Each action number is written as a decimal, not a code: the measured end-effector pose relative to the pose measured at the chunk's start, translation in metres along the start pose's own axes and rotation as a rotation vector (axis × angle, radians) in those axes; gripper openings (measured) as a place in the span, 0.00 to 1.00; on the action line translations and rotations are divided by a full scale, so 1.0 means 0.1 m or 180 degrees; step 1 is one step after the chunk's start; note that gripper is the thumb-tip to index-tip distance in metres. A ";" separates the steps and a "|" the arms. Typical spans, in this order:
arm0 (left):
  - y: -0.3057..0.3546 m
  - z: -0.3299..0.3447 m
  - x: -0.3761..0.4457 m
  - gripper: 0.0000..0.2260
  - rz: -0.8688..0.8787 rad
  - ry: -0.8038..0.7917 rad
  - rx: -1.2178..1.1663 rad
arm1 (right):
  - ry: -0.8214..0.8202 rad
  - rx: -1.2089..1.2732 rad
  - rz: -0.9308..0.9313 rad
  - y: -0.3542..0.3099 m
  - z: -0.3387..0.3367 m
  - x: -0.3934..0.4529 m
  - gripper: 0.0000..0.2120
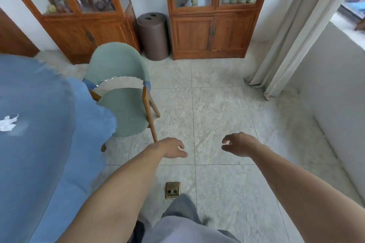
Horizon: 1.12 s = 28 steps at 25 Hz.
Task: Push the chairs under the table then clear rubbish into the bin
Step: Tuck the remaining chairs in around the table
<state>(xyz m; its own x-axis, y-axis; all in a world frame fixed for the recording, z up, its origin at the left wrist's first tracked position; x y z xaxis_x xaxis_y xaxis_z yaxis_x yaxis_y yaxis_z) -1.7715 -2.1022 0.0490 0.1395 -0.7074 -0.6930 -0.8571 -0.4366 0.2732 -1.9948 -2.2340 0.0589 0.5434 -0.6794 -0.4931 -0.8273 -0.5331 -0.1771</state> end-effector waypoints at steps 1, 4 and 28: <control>-0.07 -0.11 0.14 0.27 -0.0058 0.0015 -0.0058 | -0.0004 -0.0020 -0.0050 0.00 -0.10 0.20 0.19; -0.35 -0.52 0.66 0.27 -0.0239 0.0084 -0.0140 | -0.0068 -0.0212 -0.0179 -0.06 -0.41 0.92 0.19; -3.45 -3.61 2.96 0.22 -0.2028 0.1252 -0.2673 | -0.0320 -0.2153 -0.3157 -4.54 -2.69 6.83 0.24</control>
<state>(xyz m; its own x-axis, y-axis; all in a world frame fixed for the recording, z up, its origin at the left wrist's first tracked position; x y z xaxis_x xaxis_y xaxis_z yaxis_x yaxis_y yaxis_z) -1.2560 -2.3618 -0.0096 0.7067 -0.2830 -0.6484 0.0111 -0.9120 0.4101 -1.2093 -2.5914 0.0317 0.8622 0.2020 -0.4646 0.2026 -0.9780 -0.0492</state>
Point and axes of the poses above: each hand's wrist, its own x-axis towards the middle knuckle, its own z-axis out of the palm, y = z × x, the point moved 4 cm from there along x, towards the middle knuckle, and after that the axes turned 5 degrees about y, right-handed, at the moved point
